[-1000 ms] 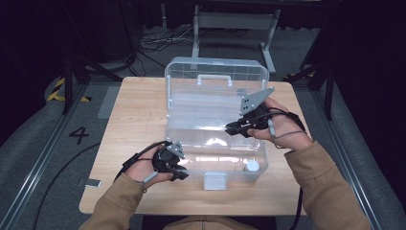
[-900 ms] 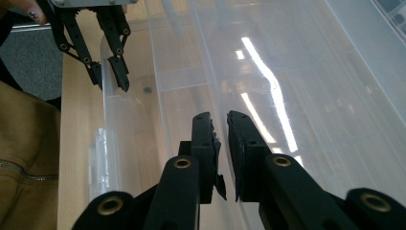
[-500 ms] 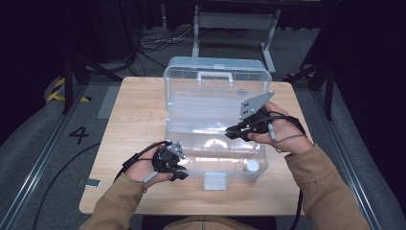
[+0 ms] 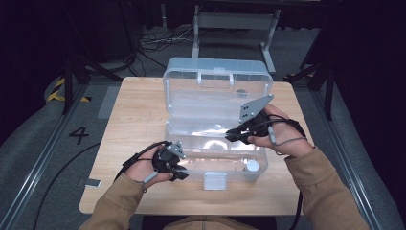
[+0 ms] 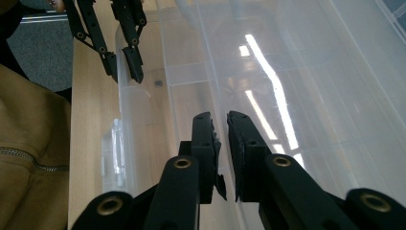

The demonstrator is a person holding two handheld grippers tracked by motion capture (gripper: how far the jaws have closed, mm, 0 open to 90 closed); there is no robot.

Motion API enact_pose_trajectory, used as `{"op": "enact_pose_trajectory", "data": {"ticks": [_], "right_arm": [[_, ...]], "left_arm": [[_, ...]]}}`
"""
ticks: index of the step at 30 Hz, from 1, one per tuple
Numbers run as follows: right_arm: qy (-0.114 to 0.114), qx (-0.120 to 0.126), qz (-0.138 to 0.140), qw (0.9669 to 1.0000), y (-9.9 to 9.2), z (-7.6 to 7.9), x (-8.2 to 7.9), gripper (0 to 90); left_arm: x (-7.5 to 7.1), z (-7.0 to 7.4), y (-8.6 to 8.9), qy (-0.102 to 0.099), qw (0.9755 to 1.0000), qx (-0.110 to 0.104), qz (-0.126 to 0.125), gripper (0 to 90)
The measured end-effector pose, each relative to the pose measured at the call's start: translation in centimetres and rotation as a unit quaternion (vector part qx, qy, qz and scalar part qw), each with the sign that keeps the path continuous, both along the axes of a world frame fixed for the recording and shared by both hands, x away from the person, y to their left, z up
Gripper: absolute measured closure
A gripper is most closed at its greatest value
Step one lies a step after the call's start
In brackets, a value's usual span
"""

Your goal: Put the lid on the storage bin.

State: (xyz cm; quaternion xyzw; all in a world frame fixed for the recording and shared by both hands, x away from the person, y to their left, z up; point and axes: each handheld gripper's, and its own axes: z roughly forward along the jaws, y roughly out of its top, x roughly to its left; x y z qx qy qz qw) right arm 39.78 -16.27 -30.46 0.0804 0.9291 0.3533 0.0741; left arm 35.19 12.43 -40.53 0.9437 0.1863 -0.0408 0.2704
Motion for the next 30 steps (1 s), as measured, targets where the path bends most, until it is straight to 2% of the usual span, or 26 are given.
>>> {"op": "enact_pose_trajectory", "data": {"ticks": [18, 30], "right_arm": [[0.003, -0.002, 0.008, 1.0000, -0.1, -0.5, -0.8, 82.4], [-0.004, -0.005, 0.010, 0.9999, -0.1, -0.8, -1.2, 85.6]], "left_arm": [[0.0, 0.0, 0.0, 0.000, 1.0000, 0.002, 0.001, 75.7], [0.0, 0.0, 0.0, 0.003, 1.0000, 0.005, 0.007, 75.6]]}}
